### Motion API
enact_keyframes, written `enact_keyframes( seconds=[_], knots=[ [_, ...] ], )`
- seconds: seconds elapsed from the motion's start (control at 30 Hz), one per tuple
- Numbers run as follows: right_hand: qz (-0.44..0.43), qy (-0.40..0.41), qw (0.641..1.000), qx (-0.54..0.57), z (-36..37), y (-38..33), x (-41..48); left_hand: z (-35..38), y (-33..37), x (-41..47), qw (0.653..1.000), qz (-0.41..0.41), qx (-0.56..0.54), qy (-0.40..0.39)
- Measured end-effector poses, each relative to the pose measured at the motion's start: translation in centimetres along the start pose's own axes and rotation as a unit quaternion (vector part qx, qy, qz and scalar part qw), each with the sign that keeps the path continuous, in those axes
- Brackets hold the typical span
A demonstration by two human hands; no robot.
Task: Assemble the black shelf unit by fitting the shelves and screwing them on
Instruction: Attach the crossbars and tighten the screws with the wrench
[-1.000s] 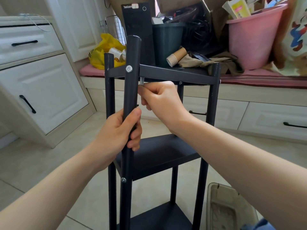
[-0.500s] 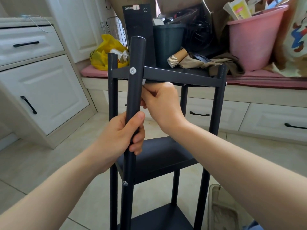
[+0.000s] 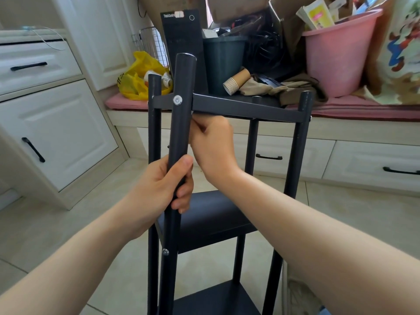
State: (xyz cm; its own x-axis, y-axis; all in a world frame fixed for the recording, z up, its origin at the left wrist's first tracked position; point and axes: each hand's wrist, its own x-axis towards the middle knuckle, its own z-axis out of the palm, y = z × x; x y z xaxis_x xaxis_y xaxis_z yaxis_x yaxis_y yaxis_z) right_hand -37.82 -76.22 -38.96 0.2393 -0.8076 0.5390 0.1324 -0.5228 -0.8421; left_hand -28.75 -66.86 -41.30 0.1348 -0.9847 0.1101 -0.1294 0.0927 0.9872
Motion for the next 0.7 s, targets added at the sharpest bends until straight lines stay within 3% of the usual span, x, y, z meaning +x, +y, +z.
enact_keyframes(
  seconds=[0.23, 0.7],
  knots=[
    [0.036, -0.062, 0.997, -0.013, -1.0, -0.1, -0.1, 0.0, 0.2, -0.1, 1.0, -0.003, -0.006, 0.009],
    [0.048, -0.078, 0.996, 0.008, -1.9, -1.0, -0.2, -0.1, 0.0, 0.1, 1.0, 0.009, -0.006, 0.021]
  ],
)
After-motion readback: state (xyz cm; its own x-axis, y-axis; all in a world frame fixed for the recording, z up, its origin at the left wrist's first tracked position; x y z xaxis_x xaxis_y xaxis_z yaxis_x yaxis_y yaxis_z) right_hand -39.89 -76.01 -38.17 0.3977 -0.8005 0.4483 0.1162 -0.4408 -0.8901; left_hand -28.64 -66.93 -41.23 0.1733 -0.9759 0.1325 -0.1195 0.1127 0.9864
